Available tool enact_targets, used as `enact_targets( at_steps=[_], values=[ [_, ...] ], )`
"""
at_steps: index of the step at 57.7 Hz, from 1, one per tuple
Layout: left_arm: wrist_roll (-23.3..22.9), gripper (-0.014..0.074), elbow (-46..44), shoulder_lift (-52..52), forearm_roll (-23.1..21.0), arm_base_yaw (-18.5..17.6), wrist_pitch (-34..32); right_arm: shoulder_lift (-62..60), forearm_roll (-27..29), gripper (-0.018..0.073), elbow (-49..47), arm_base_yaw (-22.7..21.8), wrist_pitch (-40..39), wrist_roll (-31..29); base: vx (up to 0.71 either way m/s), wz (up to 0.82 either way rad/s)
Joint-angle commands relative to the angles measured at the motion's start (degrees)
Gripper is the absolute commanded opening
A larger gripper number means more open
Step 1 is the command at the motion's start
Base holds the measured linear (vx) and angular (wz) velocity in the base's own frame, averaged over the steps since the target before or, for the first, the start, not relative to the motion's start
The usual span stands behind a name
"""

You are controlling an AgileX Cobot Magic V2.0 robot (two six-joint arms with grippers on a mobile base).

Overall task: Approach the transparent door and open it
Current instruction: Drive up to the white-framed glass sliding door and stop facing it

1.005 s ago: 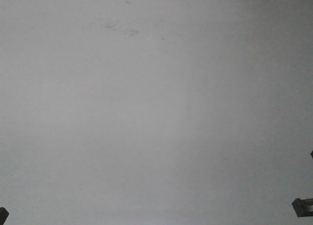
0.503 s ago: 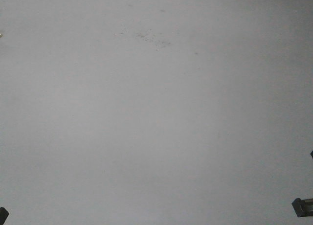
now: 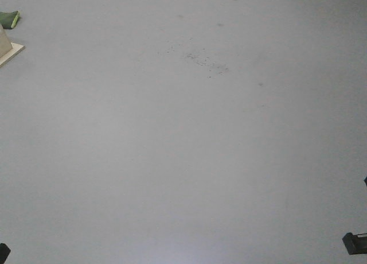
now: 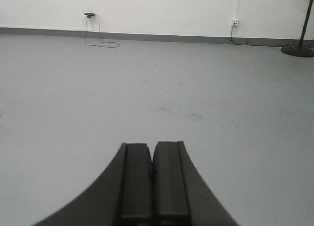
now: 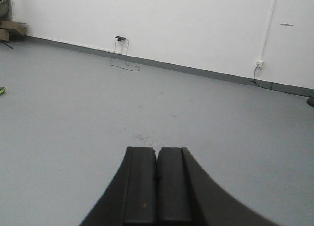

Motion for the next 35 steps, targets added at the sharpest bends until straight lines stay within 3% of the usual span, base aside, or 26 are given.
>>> enact_targets(
  at_steps=[1, 35],
  values=[
    [-0.34, 0.0003, 0.88, -0.82, -0.38, -0.33, -4.73, -0.89, -0.25, -0.0003, 0.15, -0.21, -4.85, -0.26, 0.46, 0.20],
    [-0.34, 0.0003, 0.88, -0.82, -0.38, -0.33, -4.73, -0.89, -0.25, -0.0003, 0.15, -0.21, -4.85, -0.26, 0.49, 0.38]
  ],
)
